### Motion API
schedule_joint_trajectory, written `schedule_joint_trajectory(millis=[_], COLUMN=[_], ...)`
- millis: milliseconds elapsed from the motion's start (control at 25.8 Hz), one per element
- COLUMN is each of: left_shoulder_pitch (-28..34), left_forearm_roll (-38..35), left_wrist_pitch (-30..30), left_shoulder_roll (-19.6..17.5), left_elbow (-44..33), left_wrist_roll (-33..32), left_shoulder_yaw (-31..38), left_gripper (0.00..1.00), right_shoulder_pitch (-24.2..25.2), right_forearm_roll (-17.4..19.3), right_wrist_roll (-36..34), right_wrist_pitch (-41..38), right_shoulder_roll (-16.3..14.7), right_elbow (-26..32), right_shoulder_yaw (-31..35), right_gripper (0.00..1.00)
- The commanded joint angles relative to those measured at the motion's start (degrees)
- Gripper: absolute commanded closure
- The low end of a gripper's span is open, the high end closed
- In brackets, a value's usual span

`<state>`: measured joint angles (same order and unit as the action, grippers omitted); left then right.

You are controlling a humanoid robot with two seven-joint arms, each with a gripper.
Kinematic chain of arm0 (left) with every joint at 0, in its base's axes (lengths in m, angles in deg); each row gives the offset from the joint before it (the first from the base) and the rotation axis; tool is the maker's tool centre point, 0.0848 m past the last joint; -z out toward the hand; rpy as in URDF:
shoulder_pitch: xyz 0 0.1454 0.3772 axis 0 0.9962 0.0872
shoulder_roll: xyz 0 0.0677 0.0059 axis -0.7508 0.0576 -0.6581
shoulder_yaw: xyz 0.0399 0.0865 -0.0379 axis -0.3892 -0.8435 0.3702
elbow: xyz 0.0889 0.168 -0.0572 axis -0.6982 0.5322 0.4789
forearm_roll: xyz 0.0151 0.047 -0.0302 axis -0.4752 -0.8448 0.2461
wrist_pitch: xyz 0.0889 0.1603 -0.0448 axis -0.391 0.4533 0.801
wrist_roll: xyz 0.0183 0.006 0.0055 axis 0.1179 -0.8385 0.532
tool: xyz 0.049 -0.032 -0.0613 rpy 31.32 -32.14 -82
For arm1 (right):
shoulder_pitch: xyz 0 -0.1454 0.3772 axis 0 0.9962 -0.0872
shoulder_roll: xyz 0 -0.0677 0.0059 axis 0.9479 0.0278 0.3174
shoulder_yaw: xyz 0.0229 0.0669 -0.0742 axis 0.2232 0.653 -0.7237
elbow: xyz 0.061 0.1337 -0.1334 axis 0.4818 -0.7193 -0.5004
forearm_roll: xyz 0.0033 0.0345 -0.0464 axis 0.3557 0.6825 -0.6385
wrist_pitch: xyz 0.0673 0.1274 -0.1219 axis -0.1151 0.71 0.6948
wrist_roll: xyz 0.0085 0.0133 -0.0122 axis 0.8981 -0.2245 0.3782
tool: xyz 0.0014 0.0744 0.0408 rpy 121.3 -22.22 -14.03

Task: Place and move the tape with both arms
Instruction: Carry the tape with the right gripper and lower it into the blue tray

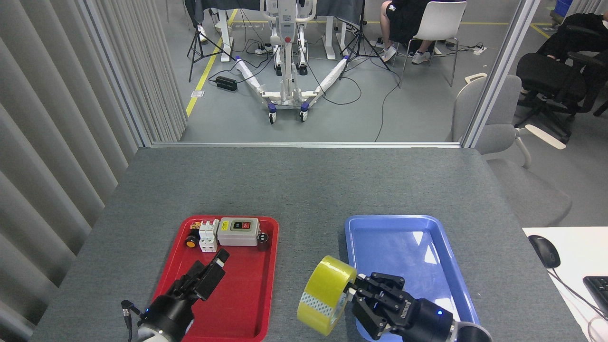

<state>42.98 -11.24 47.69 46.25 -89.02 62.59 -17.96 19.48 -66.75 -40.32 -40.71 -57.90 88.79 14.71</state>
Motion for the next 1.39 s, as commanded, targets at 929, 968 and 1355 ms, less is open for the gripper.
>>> schedule_joint_trajectory(millis=[929, 968, 1355], left_shoulder_pitch=[-0.06, -0.06, -0.41], left_forearm_roll=[-41.73, -41.91, -46.12], left_wrist_pitch=[5.19, 5.45, 11.25], left_shoulder_roll=[1.06, 1.06, 0.62], left_elbow=[3.72, 3.72, 6.09], left_wrist_roll=[20.18, 20.18, 19.92], left_shoulder_yaw=[-10.06, -10.06, -9.45], left_gripper=[0.0, 0.0, 0.0], right_shoulder_pitch=[-9.69, -9.78, -16.9], right_forearm_roll=[-23.65, -23.56, -22.95], right_wrist_roll=[15.11, 16.0, 18.9], right_wrist_pitch=[37.03, 37.91, 42.48], right_shoulder_roll=[-0.11, -0.82, -1.43], right_elbow=[-11.93, -13.08, -25.12], right_shoulder_yaw=[12.59, 11.97, 7.32], right_gripper=[0.74, 0.74, 0.74])
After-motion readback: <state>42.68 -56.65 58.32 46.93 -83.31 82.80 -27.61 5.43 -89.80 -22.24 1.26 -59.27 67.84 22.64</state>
